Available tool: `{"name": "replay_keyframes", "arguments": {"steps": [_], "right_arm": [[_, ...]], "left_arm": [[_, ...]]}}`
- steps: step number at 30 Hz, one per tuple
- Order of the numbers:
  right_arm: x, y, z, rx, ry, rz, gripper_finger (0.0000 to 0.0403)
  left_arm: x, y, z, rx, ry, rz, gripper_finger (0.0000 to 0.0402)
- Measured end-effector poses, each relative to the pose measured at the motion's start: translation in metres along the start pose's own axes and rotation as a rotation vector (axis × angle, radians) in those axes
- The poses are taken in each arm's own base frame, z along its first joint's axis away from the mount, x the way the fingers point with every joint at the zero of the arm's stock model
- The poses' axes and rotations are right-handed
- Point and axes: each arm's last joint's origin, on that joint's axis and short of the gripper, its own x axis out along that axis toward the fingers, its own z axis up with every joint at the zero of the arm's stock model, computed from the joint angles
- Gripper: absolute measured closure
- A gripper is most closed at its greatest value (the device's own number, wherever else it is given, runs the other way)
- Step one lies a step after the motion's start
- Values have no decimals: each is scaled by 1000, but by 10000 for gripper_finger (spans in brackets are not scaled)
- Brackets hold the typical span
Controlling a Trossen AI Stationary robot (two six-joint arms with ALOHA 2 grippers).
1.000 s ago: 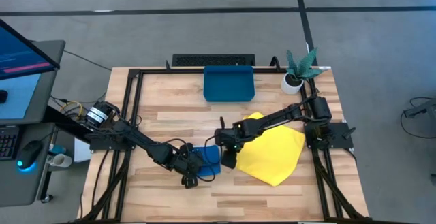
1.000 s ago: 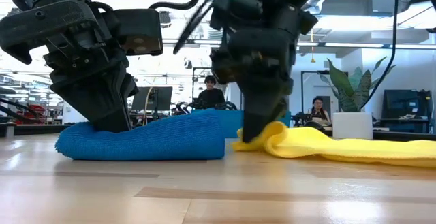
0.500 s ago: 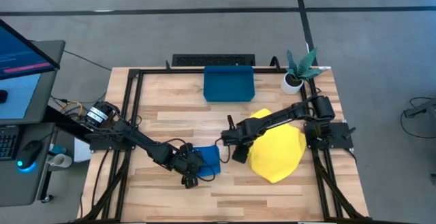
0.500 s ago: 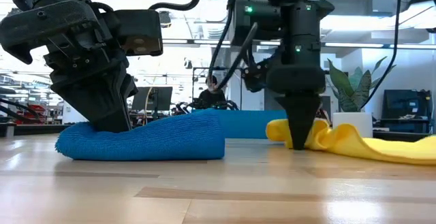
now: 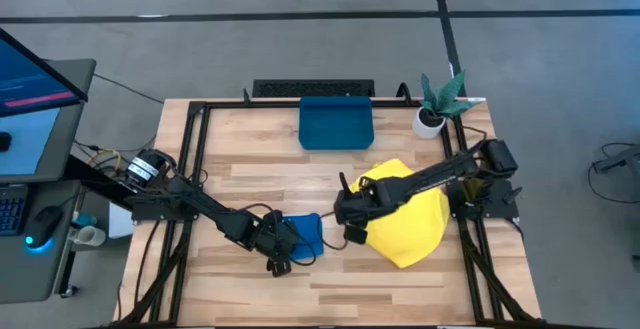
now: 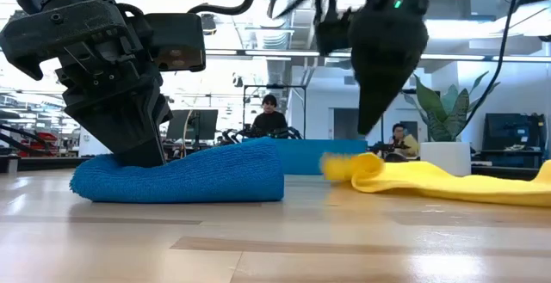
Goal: Roll microfiber towels into tight, uniform cylinder then place into a basket
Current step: Roll the blue microfiber cloth
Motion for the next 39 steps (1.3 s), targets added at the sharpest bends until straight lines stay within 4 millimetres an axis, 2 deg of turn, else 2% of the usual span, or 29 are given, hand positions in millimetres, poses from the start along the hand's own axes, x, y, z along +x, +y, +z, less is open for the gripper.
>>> {"name": "replay_keyframes", "arguments": {"steps": [4,9,13,20,26,30,35,39], "right_arm": [[-21,20,-8,-70,-125,-23,250],[-32,61,-23,-247,-282,-48,250],[-41,88,-31,-350,-405,8,250],[-48,103,-29,-532,-510,67,245],[-20,110,-20,-664,-507,49,208],[10,117,-19,-808,-492,-1,186],[28,125,-6,-862,-573,-15,179],[44,121,0,-862,-531,-24,179]], "left_arm": [[0,0,0,0,0,0,361],[0,0,0,-2,-1,1,361],[0,0,0,-4,-2,0,361],[0,0,1,-15,-3,-2,361],[1,2,3,-24,-21,7,361],[1,2,5,-18,-35,-2,361],[2,2,6,-22,-41,-6,361],[2,3,7,-25,-45,-8,361]]}}
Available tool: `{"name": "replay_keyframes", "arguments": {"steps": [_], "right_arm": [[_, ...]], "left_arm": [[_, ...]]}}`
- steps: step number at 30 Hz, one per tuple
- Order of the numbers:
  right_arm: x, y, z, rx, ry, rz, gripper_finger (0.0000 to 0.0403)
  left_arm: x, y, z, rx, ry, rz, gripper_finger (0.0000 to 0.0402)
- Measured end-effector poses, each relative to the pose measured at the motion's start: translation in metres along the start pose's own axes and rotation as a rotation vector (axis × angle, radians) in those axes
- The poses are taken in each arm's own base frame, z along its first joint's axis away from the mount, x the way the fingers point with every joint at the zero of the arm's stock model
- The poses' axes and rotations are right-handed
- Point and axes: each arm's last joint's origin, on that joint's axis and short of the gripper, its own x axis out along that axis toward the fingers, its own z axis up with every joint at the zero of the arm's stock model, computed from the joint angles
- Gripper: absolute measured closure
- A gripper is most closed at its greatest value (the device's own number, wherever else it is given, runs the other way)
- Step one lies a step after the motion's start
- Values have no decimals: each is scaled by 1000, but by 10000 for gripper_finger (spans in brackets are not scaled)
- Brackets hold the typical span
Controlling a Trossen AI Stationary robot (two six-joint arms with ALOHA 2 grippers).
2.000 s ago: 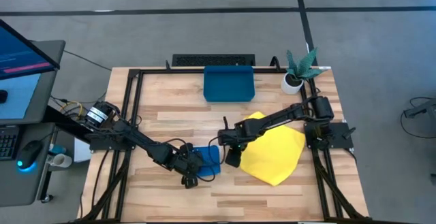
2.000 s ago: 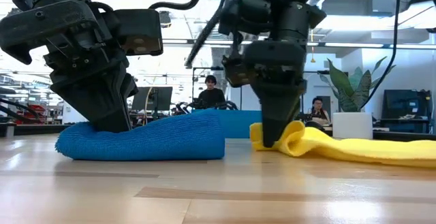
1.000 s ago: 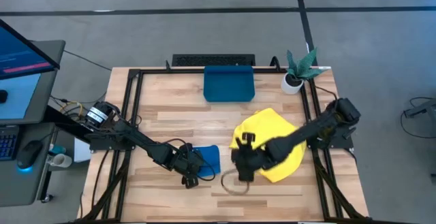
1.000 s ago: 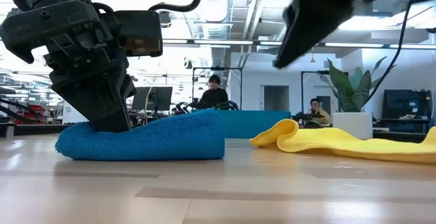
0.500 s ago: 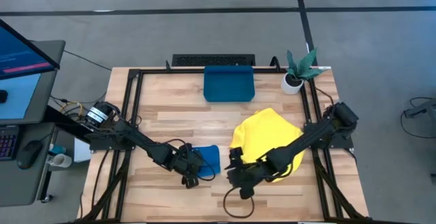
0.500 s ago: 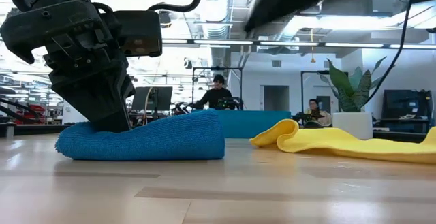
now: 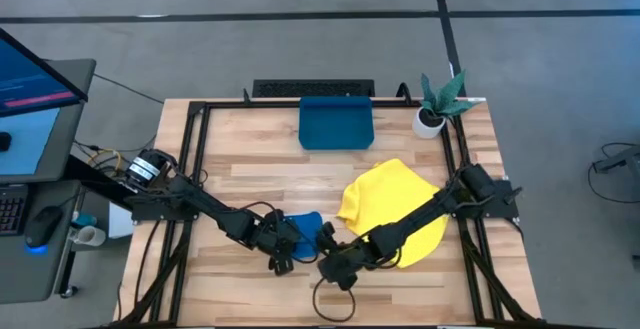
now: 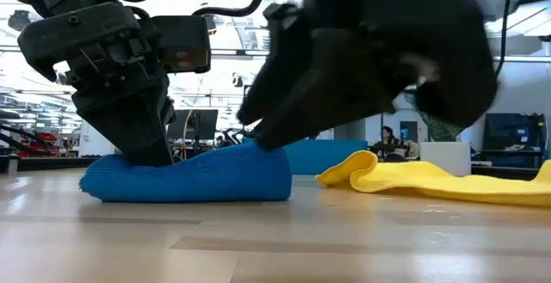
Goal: Roll microfiber towels into tight, uniform cylinder then place into a basket
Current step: Roll the blue microfiber cloth
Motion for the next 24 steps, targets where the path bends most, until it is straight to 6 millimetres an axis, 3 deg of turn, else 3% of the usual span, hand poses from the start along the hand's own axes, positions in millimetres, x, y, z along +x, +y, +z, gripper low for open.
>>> {"name": "replay_keyframes", "arguments": {"steps": [11,24], "right_arm": [[12,-19,-17,100,74,76,179],[35,-17,-38,222,190,89,184]], "left_arm": [[1,3,3,5,-7,9,361],[1,5,5,46,-4,6,361]]}}
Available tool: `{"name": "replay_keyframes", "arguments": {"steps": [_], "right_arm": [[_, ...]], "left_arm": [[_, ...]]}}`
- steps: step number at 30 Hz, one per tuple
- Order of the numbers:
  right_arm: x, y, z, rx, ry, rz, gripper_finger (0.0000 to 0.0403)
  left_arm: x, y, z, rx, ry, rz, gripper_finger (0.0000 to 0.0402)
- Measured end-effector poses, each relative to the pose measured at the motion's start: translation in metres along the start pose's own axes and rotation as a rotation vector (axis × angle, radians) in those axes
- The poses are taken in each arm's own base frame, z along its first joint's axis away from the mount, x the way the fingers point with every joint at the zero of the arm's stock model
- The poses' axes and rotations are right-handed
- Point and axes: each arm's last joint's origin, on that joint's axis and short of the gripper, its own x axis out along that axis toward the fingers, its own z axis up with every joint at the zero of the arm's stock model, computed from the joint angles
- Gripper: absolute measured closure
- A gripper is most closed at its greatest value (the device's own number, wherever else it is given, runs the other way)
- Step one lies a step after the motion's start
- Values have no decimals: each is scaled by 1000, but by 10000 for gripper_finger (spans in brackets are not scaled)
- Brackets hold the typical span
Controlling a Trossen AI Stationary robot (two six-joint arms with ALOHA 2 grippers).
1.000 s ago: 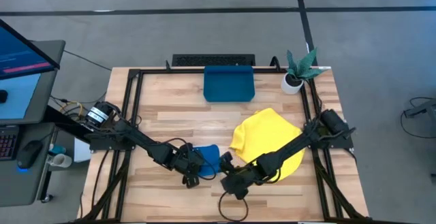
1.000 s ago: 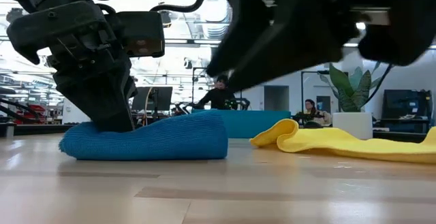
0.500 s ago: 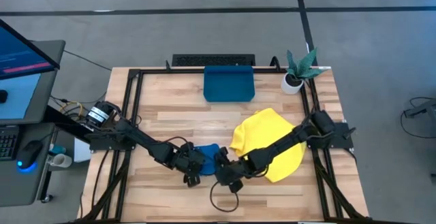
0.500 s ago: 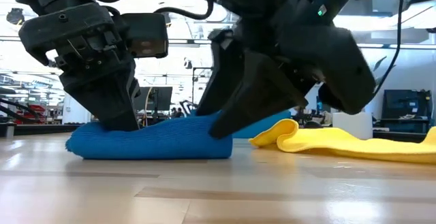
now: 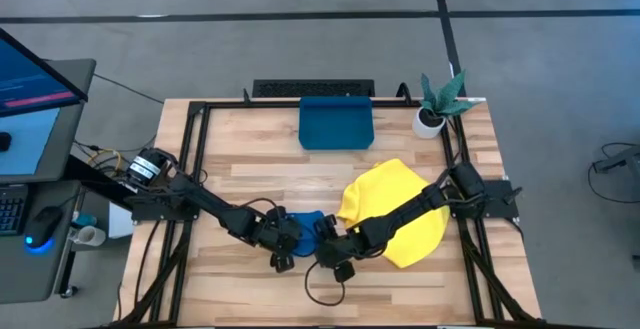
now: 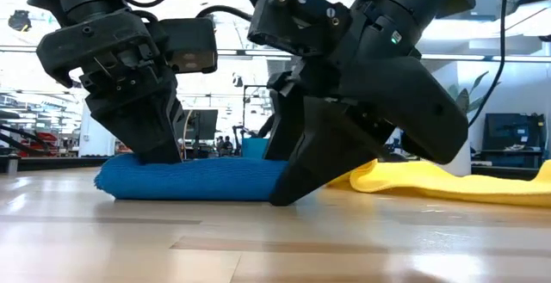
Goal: Roll microfiber towels into tight, uniform cylinder then place into a basket
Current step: Roll the blue microfiber cloth
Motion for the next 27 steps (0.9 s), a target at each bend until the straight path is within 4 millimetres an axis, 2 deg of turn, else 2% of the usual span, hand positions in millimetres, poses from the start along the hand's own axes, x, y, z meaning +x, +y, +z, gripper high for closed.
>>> {"name": "replay_keyframes", "arguments": {"steps": [5,13,20,27], "right_arm": [[-2,-4,-1,84,8,28,218],[1,-13,-4,182,31,113,363],[2,-20,-6,216,37,133,369],[3,-23,-6,231,36,151,357]], "left_arm": [[0,0,0,48,2,-3,361],[-9,-4,0,154,-17,-4,361],[-33,-14,-1,257,-80,-3,361],[-54,-36,-14,494,-163,-1,361]]}}
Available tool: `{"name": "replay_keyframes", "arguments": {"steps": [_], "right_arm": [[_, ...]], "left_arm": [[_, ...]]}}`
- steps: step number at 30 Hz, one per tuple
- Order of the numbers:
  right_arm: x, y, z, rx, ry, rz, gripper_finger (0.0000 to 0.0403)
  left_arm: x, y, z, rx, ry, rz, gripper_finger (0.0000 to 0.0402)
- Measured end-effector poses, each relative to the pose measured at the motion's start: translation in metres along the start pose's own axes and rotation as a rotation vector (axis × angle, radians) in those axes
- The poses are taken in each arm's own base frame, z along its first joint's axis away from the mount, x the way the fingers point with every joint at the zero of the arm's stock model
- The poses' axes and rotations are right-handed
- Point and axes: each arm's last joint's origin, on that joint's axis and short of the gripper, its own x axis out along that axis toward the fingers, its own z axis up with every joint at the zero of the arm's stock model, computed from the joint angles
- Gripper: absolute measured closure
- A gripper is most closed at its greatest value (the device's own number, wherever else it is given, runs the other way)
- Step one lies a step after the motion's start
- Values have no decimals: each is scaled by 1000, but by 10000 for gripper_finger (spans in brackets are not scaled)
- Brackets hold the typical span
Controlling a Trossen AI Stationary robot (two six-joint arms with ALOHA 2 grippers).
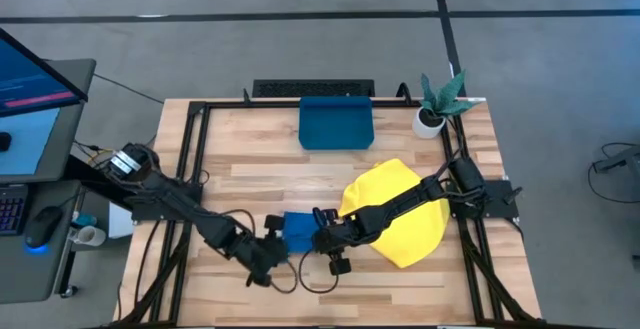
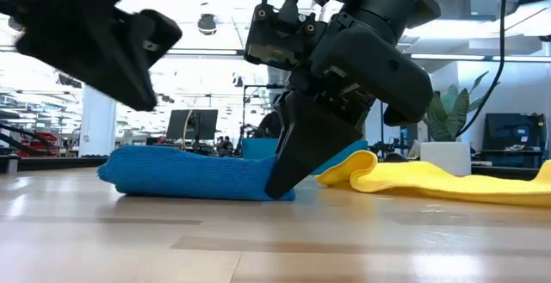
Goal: Roll microfiber towels into tight, uniform cylinder then place into a basket
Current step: Roll the blue microfiber cloth
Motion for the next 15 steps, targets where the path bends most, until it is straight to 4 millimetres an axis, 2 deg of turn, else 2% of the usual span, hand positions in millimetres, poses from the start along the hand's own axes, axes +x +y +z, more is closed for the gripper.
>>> {"name": "replay_keyframes", "arguments": {"steps": [7,10,15], "right_arm": [[0,0,0,0,0,0,361],[0,0,0,0,-2,0,359],[0,0,0,0,-2,-1,361]], "left_arm": [[-2,-6,-1,11,-4,-12,343],[2,-6,-3,-20,11,-25,312],[8,-3,-4,-38,29,-15,239]]}}
